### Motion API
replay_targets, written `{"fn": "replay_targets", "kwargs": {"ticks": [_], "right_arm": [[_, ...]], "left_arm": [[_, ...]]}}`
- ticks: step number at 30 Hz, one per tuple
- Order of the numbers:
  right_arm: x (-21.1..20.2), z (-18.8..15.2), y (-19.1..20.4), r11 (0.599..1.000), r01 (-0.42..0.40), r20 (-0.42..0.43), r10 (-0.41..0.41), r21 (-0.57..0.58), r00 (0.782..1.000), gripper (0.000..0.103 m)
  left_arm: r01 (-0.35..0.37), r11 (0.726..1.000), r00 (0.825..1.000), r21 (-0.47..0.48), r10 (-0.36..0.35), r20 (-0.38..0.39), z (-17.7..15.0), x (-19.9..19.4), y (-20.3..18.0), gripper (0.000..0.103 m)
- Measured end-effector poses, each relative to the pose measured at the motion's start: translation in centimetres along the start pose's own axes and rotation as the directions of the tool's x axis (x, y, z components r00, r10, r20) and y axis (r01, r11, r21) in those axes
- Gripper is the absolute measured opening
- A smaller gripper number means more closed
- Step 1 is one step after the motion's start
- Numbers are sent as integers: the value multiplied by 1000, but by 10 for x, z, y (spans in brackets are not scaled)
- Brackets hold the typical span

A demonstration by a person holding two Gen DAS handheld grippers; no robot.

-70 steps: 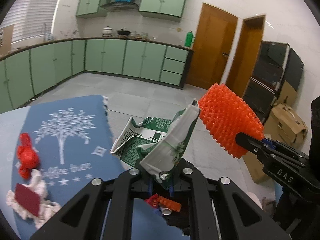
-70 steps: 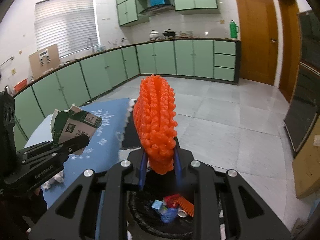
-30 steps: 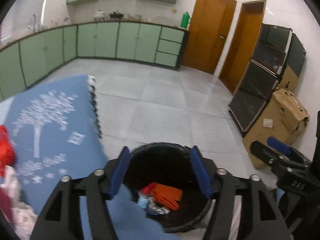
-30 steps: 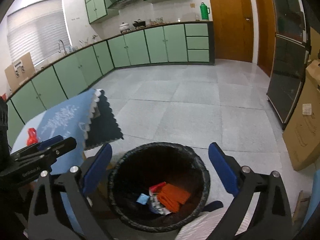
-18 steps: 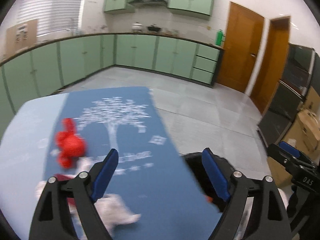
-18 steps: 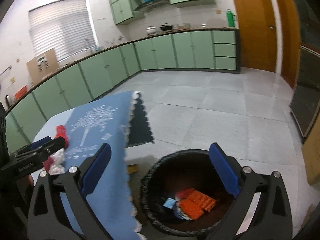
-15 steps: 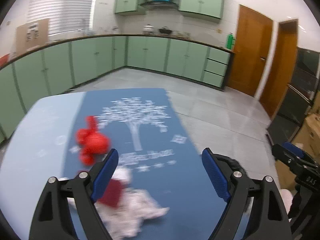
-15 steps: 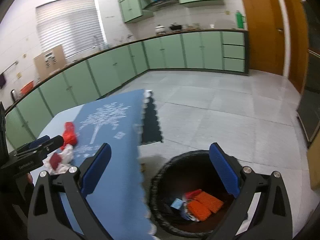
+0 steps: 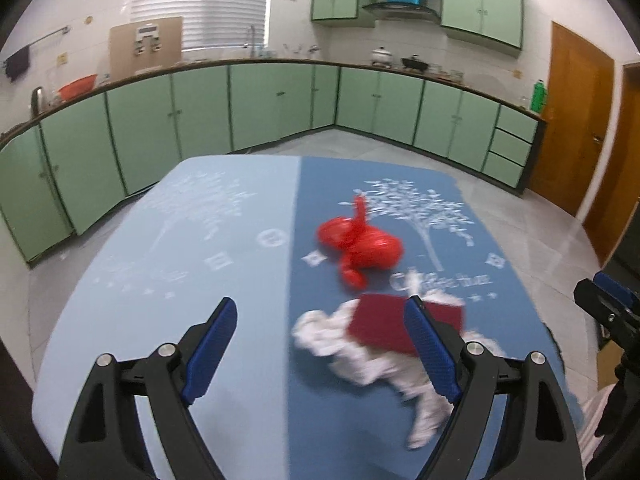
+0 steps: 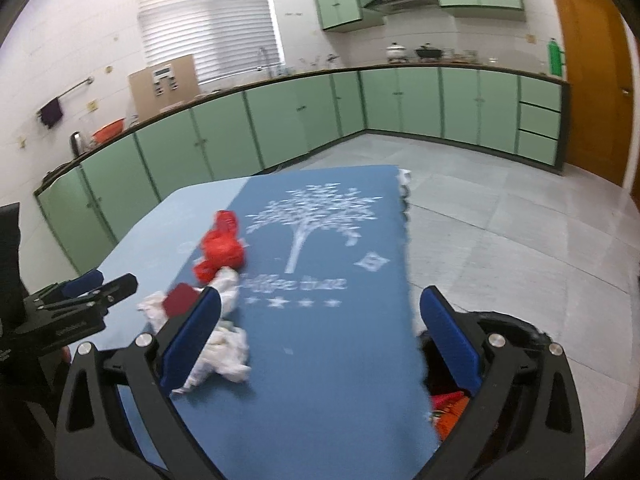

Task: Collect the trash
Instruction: 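Move both open tools back over the tissues on the table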

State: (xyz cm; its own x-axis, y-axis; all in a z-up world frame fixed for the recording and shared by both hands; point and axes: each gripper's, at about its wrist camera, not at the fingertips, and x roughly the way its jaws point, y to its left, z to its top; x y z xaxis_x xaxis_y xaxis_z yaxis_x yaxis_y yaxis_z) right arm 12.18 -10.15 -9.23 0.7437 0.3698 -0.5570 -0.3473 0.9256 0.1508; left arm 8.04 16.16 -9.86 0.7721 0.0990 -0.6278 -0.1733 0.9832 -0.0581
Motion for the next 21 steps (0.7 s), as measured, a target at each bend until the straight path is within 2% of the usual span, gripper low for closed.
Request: {"fn": "replay_targets", "kwargs": {"ticks": [11, 16, 21], "right_arm": [[33, -6, 59, 993, -92, -41, 89, -74, 995, 95], [48, -11, 79, 988, -121, -88, 112, -96, 990, 81], [55, -15, 89, 985, -130, -112, 117, -113, 987, 79]], "left_arm": [[-73, 997, 997, -22, 73, -30, -16, 7, 43, 84], [-84, 996, 996, -39, 82, -42, -20, 8, 56, 84], [-83, 995, 996, -54, 80, -50, -21, 9, 63, 84]]}}
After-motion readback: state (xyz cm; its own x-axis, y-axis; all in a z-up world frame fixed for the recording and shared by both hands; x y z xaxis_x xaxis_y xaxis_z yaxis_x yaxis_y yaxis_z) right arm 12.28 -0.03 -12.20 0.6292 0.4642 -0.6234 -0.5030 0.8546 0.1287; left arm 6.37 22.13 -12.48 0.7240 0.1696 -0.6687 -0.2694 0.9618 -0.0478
